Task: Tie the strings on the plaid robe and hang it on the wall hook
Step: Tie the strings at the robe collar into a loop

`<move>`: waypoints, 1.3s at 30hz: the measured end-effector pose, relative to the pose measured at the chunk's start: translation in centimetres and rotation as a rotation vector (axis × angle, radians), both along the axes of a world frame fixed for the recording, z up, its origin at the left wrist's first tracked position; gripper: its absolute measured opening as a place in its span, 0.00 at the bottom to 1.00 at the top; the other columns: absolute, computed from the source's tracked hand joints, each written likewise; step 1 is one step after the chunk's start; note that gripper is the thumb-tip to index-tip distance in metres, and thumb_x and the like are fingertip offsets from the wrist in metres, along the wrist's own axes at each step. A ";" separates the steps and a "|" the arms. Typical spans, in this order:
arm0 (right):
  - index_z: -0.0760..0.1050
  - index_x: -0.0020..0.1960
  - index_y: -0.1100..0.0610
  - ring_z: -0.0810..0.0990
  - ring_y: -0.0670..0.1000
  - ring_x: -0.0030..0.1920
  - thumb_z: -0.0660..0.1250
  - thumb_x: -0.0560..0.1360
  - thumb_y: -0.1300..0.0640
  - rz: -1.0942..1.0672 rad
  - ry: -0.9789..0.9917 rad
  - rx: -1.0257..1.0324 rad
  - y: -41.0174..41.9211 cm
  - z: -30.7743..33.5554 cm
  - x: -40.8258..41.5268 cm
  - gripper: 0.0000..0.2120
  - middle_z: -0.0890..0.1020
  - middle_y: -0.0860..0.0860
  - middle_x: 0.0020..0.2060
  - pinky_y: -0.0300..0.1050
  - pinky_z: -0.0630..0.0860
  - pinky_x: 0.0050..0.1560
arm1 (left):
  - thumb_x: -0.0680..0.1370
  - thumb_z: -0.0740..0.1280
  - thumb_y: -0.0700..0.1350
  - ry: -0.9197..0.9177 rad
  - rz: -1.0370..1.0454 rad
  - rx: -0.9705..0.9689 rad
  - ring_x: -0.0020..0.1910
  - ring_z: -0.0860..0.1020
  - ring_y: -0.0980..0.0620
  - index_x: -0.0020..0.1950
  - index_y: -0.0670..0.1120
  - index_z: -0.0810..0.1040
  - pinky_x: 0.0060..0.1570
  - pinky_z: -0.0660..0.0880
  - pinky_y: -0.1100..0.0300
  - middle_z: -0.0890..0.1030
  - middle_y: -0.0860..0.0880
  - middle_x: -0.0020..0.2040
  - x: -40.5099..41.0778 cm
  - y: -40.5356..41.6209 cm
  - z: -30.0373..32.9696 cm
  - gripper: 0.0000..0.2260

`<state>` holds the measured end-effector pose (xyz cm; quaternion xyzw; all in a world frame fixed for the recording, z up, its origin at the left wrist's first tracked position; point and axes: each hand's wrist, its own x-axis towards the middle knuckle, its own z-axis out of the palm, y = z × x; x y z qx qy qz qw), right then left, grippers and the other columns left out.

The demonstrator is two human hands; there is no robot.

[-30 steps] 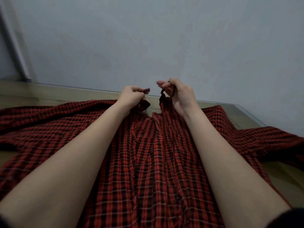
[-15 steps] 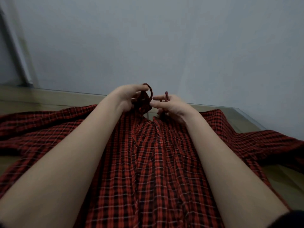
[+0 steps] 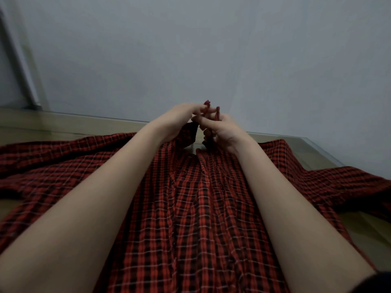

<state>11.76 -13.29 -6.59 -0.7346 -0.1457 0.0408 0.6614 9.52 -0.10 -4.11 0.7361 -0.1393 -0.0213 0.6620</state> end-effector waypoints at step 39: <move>0.73 0.45 0.57 0.81 0.46 0.33 0.57 0.81 0.59 -0.021 0.393 0.110 -1.1 2.3 -0.8 0.08 0.79 0.53 0.40 0.39 0.76 0.37 | 0.71 0.70 0.33 0.189 -0.161 0.495 0.41 0.82 0.50 0.43 0.40 0.80 0.42 0.80 0.62 0.82 0.45 0.40 0.7 1.4 -0.2 0.03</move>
